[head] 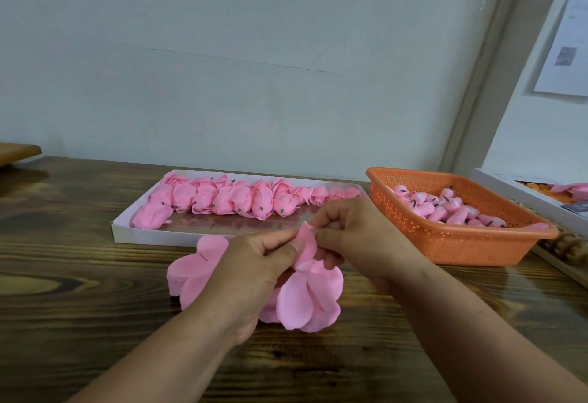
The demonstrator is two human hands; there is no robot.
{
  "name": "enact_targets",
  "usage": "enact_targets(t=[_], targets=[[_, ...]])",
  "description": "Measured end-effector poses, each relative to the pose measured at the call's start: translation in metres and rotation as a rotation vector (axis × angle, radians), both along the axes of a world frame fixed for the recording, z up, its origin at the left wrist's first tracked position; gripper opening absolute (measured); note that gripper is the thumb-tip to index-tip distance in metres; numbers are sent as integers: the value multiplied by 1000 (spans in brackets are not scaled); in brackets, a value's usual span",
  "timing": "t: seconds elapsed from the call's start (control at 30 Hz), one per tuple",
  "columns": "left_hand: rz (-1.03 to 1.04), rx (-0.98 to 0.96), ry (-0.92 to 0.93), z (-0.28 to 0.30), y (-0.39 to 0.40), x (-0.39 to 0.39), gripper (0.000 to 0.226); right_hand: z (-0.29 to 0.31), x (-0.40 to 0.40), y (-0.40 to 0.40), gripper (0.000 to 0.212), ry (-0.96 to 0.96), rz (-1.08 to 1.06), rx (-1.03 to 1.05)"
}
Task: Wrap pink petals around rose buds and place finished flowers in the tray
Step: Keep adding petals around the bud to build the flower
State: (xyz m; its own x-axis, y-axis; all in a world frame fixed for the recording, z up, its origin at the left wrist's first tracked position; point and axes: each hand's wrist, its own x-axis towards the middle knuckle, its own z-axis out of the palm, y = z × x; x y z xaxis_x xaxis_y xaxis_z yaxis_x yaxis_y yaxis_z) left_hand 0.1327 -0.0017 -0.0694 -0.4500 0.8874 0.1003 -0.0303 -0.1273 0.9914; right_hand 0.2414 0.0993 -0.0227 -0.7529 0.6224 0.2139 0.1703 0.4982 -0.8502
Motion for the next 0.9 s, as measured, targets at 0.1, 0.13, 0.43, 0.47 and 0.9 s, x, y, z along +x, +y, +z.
enact_targets(t=[0.1,0.13,0.43,0.47,0.9], targets=[[-17,-23,18,0,0,0,30,-1,0,1,26,2,2,-18],[-21,-28,20,-1,0,-1,26,-2,0,1,26,-1,5,-14],[11,25,31,0,4,-2,23,3,2,4,20,-54,54,49],[15,23,17,0,4,-3,23,4,3,6,20,-47,58,51],[-24,43,-114,11,8,-7,20,9,1,19,10,48,112,-52]])
